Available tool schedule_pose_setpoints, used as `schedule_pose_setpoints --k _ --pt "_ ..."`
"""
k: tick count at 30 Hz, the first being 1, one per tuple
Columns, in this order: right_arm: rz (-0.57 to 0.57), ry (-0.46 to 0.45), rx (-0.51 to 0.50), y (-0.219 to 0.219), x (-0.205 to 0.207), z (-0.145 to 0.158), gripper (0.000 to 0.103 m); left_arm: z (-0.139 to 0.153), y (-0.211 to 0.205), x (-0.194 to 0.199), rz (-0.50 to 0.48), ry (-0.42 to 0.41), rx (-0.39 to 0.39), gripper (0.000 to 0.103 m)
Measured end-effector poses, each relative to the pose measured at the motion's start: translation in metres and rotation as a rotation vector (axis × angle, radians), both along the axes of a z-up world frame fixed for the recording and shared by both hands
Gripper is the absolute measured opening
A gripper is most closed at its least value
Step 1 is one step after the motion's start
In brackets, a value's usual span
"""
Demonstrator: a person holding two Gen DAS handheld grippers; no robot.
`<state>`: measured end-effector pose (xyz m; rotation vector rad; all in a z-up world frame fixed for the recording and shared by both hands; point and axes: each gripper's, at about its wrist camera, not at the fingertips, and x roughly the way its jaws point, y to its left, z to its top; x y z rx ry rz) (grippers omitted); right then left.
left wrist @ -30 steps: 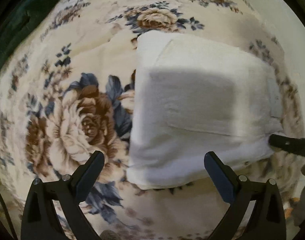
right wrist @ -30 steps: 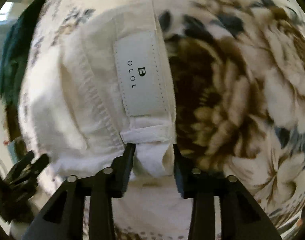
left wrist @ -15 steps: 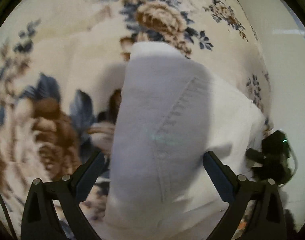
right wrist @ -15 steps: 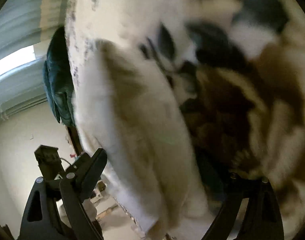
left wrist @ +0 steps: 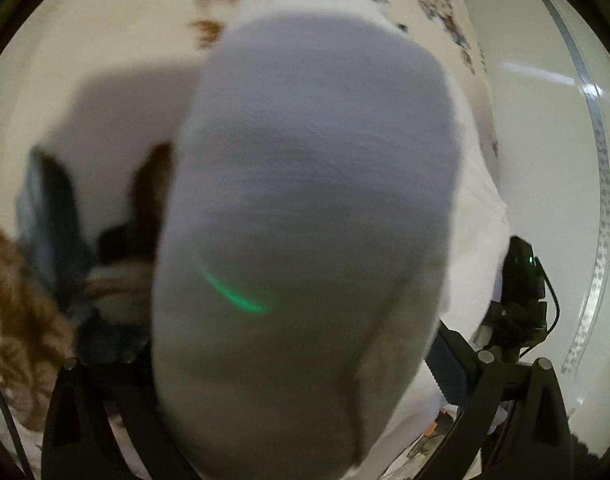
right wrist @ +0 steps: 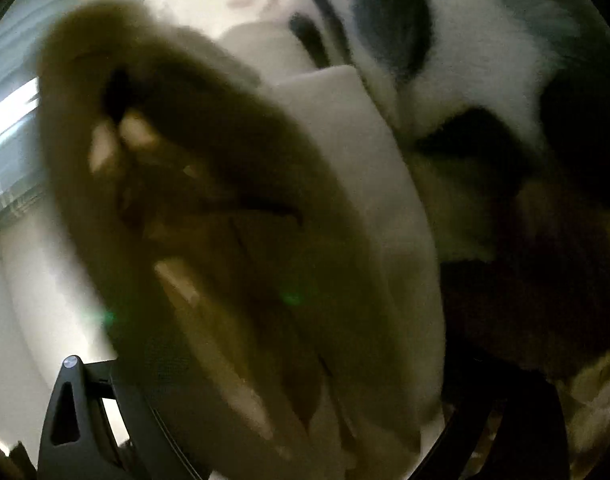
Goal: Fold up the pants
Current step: 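Grip the folded pants with both grippers and carry it to the garment stack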
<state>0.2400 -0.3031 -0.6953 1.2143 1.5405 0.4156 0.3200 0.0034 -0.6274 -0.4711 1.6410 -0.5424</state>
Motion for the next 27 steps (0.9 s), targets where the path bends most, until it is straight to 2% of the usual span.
schedule_pose_setpoints --k 1,2,3,4,5,7,8,11,13,17,22,27 --pt "0.008 -0.012 -0.007 0.004 0.003 0.004 0.103 0.005 -0.004 -0.001 -0.012 -0.016 0.003 0.095" --pt "0.011 -0.039 -0.007 0.007 0.003 0.009 0.102 0.010 -0.005 -0.003 -0.015 -0.028 0.005 0.083" --pt "0.017 -0.055 -0.016 0.009 0.003 0.013 0.100 0.017 -0.006 -0.006 -0.018 -0.042 0.010 0.076" --pt "0.016 -0.066 -0.029 0.010 0.002 0.017 0.092 0.022 -0.006 -0.007 -0.019 -0.044 0.017 0.065" --pt "0.004 -0.075 -0.040 0.010 -0.001 0.021 0.074 0.029 -0.004 -0.008 -0.014 -0.047 0.018 0.056" --pt "-0.020 -0.089 -0.042 0.008 -0.005 0.029 0.064 0.045 -0.003 -0.011 -0.015 -0.057 0.007 0.052" --pt "-0.041 -0.098 -0.020 0.008 -0.008 0.034 0.059 0.052 -0.004 -0.012 -0.022 -0.069 0.015 0.050" --pt "-0.055 -0.129 -0.001 0.018 -0.009 0.048 0.054 0.083 -0.004 -0.013 -0.039 -0.117 0.056 0.049" --pt "-0.057 -0.141 0.005 0.030 -0.015 0.059 0.054 0.099 0.004 -0.013 -0.034 -0.124 0.049 0.048" --pt "-0.066 -0.188 0.033 0.056 -0.018 0.094 0.054 0.149 0.039 -0.023 -0.042 -0.174 0.060 0.048" --pt "-0.048 -0.250 0.048 0.119 -0.016 0.156 0.054 0.221 0.110 -0.050 -0.025 -0.236 0.061 0.048" --pt "-0.004 -0.322 0.008 0.223 -0.030 0.227 0.054 0.281 0.206 -0.086 0.024 -0.277 0.040 0.048"
